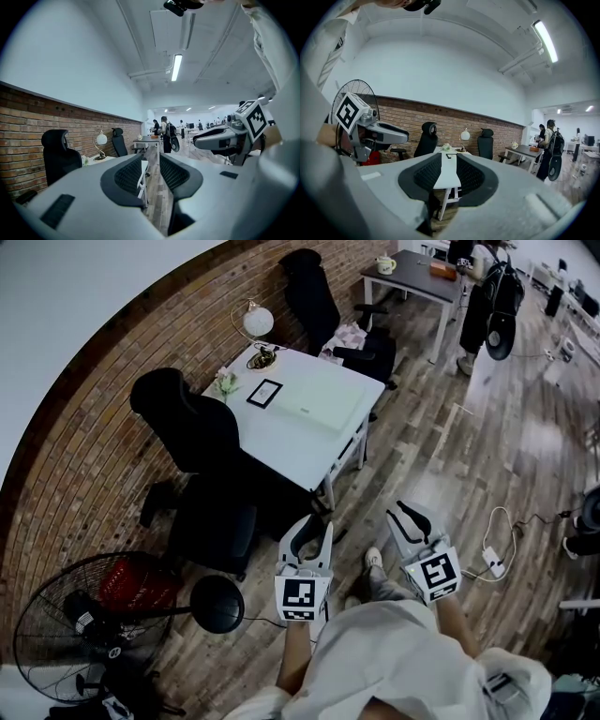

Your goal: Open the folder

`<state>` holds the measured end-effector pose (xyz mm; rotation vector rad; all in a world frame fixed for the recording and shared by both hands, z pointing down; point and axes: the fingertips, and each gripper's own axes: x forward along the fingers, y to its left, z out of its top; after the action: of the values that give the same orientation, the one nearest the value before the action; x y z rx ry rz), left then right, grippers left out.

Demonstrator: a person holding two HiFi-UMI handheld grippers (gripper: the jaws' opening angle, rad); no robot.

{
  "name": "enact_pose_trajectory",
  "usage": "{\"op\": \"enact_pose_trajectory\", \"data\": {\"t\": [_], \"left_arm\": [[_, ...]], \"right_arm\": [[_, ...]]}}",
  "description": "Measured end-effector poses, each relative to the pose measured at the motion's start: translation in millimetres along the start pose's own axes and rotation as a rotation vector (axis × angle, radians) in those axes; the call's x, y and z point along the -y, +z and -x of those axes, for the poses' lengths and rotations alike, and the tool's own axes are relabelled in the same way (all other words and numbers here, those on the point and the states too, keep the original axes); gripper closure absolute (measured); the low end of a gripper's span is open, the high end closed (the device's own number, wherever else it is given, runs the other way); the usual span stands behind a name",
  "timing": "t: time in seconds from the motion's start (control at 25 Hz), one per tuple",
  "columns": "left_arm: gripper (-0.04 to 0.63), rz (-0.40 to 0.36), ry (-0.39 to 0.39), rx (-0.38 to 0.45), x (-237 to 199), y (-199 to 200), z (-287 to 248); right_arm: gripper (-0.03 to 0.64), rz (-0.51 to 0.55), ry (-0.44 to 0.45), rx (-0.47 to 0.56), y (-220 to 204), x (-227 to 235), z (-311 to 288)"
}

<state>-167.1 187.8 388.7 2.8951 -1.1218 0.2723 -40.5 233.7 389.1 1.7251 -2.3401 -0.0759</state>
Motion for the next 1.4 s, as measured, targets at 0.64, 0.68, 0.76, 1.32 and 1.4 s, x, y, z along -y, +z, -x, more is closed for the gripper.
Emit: {"op": "enact_pose_trajectory", "data": {"t": [0.64,0.68,0.76,1.32,1.4], "left_arm": [[0.474,-0.015,0.045,-0.025,-24,9,-100],[0.474,-0.014,0.049,-0.027,-26,11,-106],[0.474,-0.013,0.056,-0.030,-29,12,-118],[0.474,-0.011,0.124,-0.064,-29,22,-178],[0.474,-0.014,0.134,-0.069,-28,23,-184]], "right_arm": [[0.531,-0.008,0.050,0.020,-10,84,-71],[0.531,-0.008,0.055,0.021,-10,89,-76],[0.531,-0.019,0.062,0.013,-10,99,-84],[0.531,-0.040,0.124,0.019,-16,161,-118],[0.531,-0.056,0.130,0.016,-18,168,-120]]}}
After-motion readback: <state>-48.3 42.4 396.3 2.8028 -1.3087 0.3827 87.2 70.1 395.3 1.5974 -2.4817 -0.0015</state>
